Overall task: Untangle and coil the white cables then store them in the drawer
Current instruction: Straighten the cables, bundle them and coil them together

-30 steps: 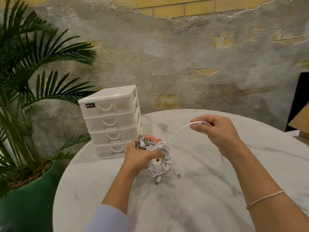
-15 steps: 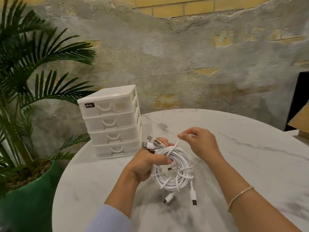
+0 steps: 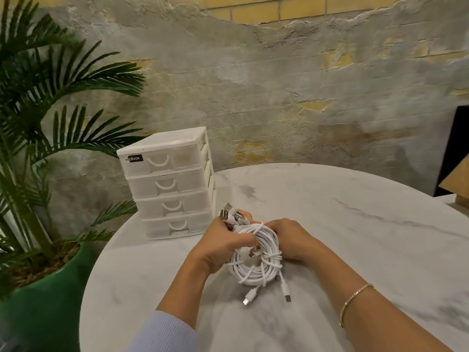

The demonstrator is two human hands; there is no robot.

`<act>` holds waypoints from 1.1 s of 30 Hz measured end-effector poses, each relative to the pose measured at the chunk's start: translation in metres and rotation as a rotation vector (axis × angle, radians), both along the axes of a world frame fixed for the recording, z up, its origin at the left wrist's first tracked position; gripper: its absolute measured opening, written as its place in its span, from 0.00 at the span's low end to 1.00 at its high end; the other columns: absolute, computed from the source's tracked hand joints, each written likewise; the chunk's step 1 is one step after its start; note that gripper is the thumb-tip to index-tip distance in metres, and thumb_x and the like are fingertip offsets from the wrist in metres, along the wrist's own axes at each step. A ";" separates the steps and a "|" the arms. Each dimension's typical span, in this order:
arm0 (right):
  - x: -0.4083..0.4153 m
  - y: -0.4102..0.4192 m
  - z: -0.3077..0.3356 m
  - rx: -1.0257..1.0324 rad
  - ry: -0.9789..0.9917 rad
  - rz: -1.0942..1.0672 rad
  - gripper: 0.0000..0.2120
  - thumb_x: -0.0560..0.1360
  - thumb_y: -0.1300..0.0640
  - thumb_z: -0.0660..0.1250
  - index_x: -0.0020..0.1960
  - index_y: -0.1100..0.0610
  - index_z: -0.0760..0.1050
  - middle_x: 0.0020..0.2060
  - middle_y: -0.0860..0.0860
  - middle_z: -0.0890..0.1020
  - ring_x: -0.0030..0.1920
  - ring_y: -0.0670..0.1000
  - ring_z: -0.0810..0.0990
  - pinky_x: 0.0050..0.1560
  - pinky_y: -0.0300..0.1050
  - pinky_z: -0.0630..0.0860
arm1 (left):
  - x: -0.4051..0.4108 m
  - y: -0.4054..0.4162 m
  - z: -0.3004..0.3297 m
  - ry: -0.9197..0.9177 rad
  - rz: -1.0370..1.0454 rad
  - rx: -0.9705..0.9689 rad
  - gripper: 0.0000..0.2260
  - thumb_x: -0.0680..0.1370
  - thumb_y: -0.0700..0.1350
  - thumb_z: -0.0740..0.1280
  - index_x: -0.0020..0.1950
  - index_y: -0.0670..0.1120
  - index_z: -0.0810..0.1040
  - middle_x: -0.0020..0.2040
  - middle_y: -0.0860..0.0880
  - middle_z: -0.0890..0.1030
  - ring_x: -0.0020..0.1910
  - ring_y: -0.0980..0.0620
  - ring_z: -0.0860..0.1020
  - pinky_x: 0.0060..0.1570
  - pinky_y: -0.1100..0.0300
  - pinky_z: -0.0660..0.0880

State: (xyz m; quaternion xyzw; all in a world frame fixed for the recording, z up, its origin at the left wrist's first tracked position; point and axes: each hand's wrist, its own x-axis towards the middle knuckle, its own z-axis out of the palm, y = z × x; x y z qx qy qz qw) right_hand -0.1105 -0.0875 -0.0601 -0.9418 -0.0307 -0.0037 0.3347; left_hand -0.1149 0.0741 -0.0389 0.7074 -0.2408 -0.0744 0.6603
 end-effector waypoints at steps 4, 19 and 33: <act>0.002 -0.004 0.000 -0.036 -0.032 -0.092 0.03 0.71 0.50 0.70 0.41 0.45 0.76 0.42 0.47 0.79 0.45 0.49 0.77 0.44 0.41 0.73 | -0.002 -0.003 0.001 -0.019 0.058 0.056 0.11 0.56 0.37 0.70 0.29 0.54 0.81 0.37 0.46 0.80 0.41 0.49 0.78 0.44 0.55 0.74; -0.028 0.032 0.034 0.103 -0.214 -0.063 0.01 0.69 0.52 0.73 0.39 0.49 0.83 0.29 0.43 0.77 0.35 0.44 0.78 0.38 0.39 0.75 | 0.007 -0.008 -0.001 0.146 0.440 -0.276 0.10 0.67 0.28 0.72 0.36 0.41 0.77 0.31 0.46 0.80 0.31 0.48 0.78 0.34 0.59 0.76; -0.031 0.037 0.038 0.372 -0.044 -0.226 0.17 0.66 0.57 0.69 0.25 0.55 0.63 0.23 0.50 0.66 0.27 0.50 0.65 0.29 0.41 0.61 | 0.004 -0.010 -0.002 0.111 0.299 -0.323 0.11 0.68 0.28 0.72 0.37 0.44 0.76 0.32 0.46 0.81 0.31 0.51 0.81 0.34 0.61 0.78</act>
